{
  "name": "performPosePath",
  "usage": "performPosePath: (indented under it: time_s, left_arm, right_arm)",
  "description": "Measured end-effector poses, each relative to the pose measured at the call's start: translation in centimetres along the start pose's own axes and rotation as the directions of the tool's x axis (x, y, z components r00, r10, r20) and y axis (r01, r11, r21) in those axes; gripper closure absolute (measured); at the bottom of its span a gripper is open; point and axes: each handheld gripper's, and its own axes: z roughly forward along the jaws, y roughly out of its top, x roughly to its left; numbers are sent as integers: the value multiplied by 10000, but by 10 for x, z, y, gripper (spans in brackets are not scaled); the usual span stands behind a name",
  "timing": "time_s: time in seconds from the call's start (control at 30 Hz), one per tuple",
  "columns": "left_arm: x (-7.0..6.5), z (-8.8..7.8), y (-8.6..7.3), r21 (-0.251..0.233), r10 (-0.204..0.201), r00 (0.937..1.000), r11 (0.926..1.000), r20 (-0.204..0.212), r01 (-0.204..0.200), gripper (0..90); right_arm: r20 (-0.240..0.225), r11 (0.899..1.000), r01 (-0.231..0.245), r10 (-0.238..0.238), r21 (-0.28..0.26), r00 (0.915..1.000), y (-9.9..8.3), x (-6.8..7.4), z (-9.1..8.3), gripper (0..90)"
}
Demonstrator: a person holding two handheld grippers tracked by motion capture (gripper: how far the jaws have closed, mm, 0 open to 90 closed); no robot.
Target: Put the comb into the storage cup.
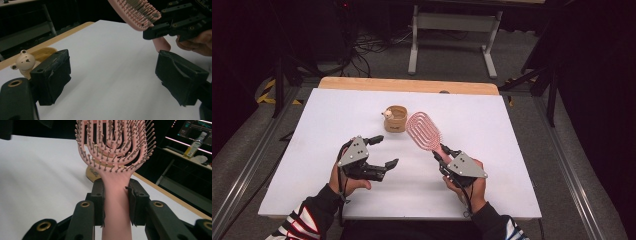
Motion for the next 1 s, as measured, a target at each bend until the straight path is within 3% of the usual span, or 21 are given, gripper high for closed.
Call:
performPosePath:
  time_s: [0.27,0.3,0.47,0.77,0.83,1.0]
  left_arm:
    - [-2,9,5,-161,-495,9985,9986,218,498,192]
    - [0,13,5,-116,-755,9969,9971,238,758,221]
    - [-1,19,6,-235,-1067,9930,9939,502,1079,248]
    - [-6,30,10,-578,-1616,9823,9842,951,1675,294]
    - [-8,33,10,-595,-1674,9785,9827,1208,1755,301]
    - [-11,36,12,-701,-1753,9773,9804,1187,1843,330]
  right_arm:
    - [-353,9993,371,-374,-81,9987,2,16,4,698]
    - [-439,9989,466,-468,-65,9979,2,20,6,698]
    - [-585,9986,530,-531,-31,9969,2,25,8,698]
    - [-506,9987,511,-508,57,9974,0,27,10,698]
    - [-514,9979,636,-631,82,9967,0,29,10,698]
    - [-486,9957,906,-897,173,9948,-3,34,13,698]
